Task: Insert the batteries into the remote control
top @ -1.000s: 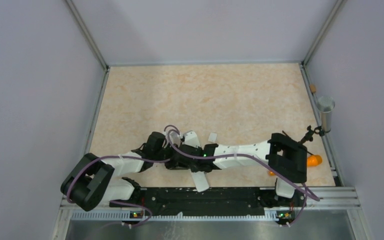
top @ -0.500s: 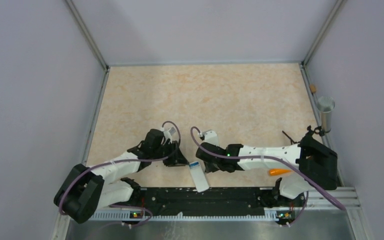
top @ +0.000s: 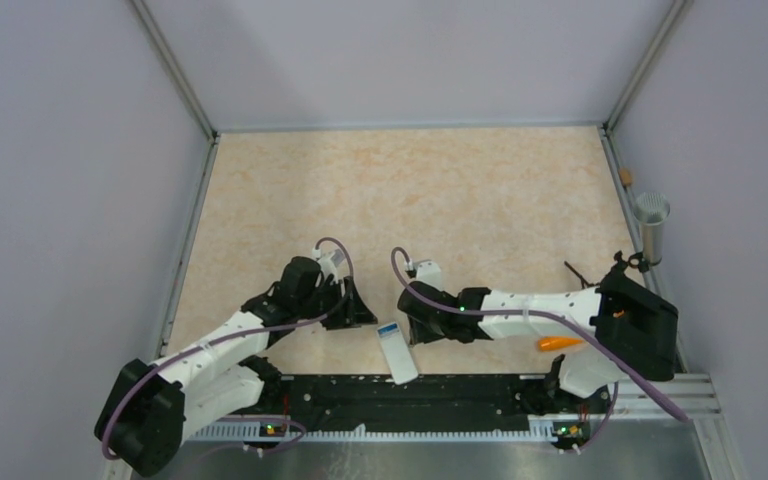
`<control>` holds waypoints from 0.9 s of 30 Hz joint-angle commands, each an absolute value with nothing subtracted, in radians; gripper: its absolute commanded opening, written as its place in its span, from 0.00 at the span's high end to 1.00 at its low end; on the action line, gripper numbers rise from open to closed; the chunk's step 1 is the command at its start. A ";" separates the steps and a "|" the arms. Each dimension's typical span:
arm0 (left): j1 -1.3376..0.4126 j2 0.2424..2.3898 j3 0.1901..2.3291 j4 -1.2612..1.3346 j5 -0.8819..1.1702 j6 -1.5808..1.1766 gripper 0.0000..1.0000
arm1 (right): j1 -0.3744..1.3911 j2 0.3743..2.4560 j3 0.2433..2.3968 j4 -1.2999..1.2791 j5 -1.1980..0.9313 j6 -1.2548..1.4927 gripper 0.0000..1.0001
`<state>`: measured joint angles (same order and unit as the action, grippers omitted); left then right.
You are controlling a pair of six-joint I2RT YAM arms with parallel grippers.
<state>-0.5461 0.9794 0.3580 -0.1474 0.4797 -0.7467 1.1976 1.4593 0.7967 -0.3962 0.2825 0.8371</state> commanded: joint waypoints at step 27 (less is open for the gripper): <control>-0.550 0.937 0.379 -0.150 0.507 -0.735 0.40 | 1.193 1.544 0.823 -0.380 0.300 0.765 0.69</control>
<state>-0.5461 0.9504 0.3580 -0.1841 0.4885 -0.7376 1.1946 1.5795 0.8326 -0.3439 0.2897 0.8448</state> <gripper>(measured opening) 0.601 0.284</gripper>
